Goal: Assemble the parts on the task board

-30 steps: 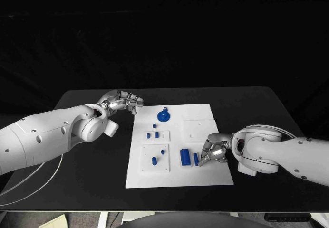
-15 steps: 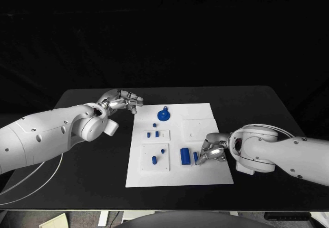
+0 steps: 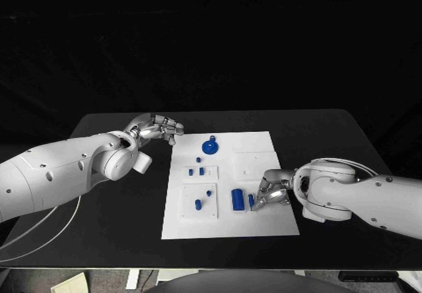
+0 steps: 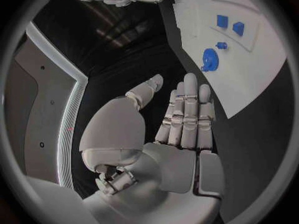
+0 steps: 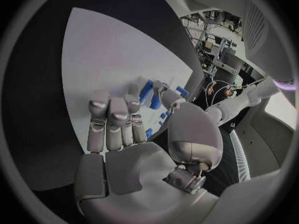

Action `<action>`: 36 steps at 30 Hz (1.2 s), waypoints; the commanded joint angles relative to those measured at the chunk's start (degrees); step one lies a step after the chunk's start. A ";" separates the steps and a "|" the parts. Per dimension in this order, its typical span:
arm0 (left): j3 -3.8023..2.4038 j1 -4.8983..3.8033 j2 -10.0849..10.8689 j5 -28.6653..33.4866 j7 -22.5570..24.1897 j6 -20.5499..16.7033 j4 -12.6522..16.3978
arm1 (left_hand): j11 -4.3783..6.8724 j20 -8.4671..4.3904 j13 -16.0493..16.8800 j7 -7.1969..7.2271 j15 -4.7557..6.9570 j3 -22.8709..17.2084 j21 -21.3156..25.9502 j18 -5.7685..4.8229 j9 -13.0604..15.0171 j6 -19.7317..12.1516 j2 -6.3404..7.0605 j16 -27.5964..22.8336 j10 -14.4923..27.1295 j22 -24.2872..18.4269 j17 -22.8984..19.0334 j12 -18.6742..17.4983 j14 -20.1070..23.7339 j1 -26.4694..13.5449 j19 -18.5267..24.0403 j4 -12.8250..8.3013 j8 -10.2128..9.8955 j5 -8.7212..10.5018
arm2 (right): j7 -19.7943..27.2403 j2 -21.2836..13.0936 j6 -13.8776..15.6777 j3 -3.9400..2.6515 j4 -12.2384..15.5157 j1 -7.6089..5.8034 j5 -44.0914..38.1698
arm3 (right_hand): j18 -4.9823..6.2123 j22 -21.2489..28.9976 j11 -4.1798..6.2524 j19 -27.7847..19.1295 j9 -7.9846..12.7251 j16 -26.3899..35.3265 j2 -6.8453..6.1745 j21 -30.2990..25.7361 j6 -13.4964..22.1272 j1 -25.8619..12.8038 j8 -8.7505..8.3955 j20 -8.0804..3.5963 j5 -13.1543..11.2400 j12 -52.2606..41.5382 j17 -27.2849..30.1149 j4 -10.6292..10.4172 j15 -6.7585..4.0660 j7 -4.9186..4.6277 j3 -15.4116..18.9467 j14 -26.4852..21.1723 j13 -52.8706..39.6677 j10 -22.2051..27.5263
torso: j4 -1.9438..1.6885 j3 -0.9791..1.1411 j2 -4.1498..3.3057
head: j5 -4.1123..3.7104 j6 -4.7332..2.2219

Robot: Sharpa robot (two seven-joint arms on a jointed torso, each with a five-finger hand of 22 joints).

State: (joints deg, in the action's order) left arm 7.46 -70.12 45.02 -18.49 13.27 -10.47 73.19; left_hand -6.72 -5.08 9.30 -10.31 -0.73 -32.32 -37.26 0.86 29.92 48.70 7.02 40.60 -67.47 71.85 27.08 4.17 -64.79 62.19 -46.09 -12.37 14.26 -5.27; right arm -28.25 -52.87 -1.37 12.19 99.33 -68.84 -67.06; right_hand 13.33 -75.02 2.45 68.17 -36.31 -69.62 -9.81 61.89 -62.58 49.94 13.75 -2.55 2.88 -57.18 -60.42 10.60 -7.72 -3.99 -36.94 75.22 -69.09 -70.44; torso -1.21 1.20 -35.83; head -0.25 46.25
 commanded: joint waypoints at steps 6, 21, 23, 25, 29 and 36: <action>-0.04 -0.05 -0.01 0.21 0.32 0.66 0.14 | -0.02 0.02 -0.07 0.27 0.17 -0.14 0.35 1.14 -0.05 -0.17 -0.15 -0.35 -0.11 0.08 0.12 0.08 -0.40 -0.08 -0.48 0.37 0.25 -0.24 | -0.51 0.07 0.41 0.13 -0.22 0.20 -1.40 | 1.67 -0.08 -0.08 -0.10 0.01 0.02 0.68 -0.33 -0.47 -0.43 0.17 -0.05 -0.06 0.32 0.05 -0.73 -0.40 0.02 -0.51 0.11 -0.06 -0.53 | -0.02 0.00 0.00 | 0.04 -0.02; -0.04 -0.05 -0.05 0.21 0.29 0.72 0.13 | -0.02 0.03 -0.08 0.26 0.16 -0.14 0.40 1.13 -0.07 -0.17 -0.28 -0.41 -0.12 0.12 0.21 0.08 -0.41 -0.18 -0.50 0.52 0.27 -0.27 | -0.78 0.05 -0.32 0.13 -0.30 0.20 -0.98 | 1.67 -0.06 -0.07 -0.05 0.03 0.01 0.58 -0.34 -0.46 -1.20 0.18 -0.05 -0.06 0.37 0.07 -1.76 -0.42 0.03 -0.81 0.09 -0.07 -0.57 | 0.04 -0.02 0.02 | 0.06 -0.04; -0.04 -0.05 -0.05 0.21 0.29 0.69 0.12 | -0.02 0.03 -0.08 0.26 0.16 -0.14 0.40 1.13 -0.07 -0.17 -0.29 -0.42 -0.12 0.12 0.22 0.08 -0.42 -0.19 -0.50 0.52 0.27 -0.27 | -0.73 -0.01 -0.16 0.13 -0.37 0.20 -0.91 | 1.67 -0.06 -0.07 -0.05 0.03 0.01 0.51 -0.34 -0.45 -1.24 0.17 -0.06 -0.05 0.37 0.07 -1.81 -0.42 0.03 -0.82 0.09 -0.08 -0.57 | 0.03 -0.02 0.03 | 0.04 -0.04; -0.04 -0.05 -0.06 0.21 0.31 0.70 0.11 | -0.02 0.02 -0.08 0.26 0.16 -0.15 0.41 1.13 -0.07 -0.17 -0.30 -0.43 -0.12 0.13 0.23 0.08 -0.42 -0.19 -0.51 0.53 0.27 -0.28 | -0.62 -0.13 0.06 0.13 -0.42 0.20 -0.30 | 1.67 -0.06 -0.07 -0.05 0.03 0.01 0.44 -0.34 -0.44 -1.28 0.17 -0.06 -0.05 0.38 0.07 -1.88 -0.42 0.03 -0.84 0.09 -0.08 -0.57 | 0.02 -0.02 0.02 | 0.02 -0.07; -0.04 -0.05 -0.14 0.21 0.35 0.70 0.03 | -0.02 0.02 -0.09 0.26 0.16 -0.15 0.42 1.13 -0.08 -0.17 -0.29 -0.44 -0.12 0.14 0.24 0.08 -0.42 -0.19 -0.51 0.54 0.28 -0.28 | 0.04 -0.56 1.08 0.12 -0.45 0.20 0.26 | 1.67 -0.06 -0.08 -0.06 0.05 0.03 0.02 -0.36 -0.39 -1.36 0.15 -0.08 -0.05 0.40 0.09 -2.09 -0.43 0.02 -0.96 0.08 -0.09 -0.56 | 0.04 -0.02 0.02 | -0.01 -0.19; -0.04 -0.04 -0.39 0.55 0.47 0.77 -0.62 | -0.02 0.03 -0.09 0.26 0.16 -0.13 0.44 1.12 -0.08 -0.17 -0.28 -0.47 -0.13 0.15 0.28 0.09 -0.42 -0.23 -0.50 0.57 0.29 -0.27 | 5.79 -1.48 5.86 -0.40 -1.71 -0.15 2.66 | 1.67 0.09 -0.33 -0.06 0.18 0.32 -3.47 -0.59 0.47 -1.11 -0.23 -0.17 0.06 0.72 0.32 -3.93 -0.30 -0.27 -2.05 0.03 -0.02 -0.25 | 0.07 0.00 0.15 | -0.12 -1.36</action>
State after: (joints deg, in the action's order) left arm 7.46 -70.12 44.77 -18.49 13.21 -10.41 72.65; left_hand -6.72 -5.08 9.31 -10.31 -0.73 -32.44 -37.04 0.87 29.93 48.70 7.02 40.37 -67.47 71.93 27.29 4.17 -64.78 62.20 -46.09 -12.25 14.26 -5.27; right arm -27.24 -54.27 0.99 11.99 98.06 -68.80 -65.97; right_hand 13.34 -75.02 2.24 68.16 -36.08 -69.62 -12.88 61.67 -62.36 48.73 13.76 -2.54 2.88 -56.67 -60.14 6.93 -7.61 -4.01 -39.00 75.32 -69.13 -70.63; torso -1.16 1.18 -35.75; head -0.31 45.34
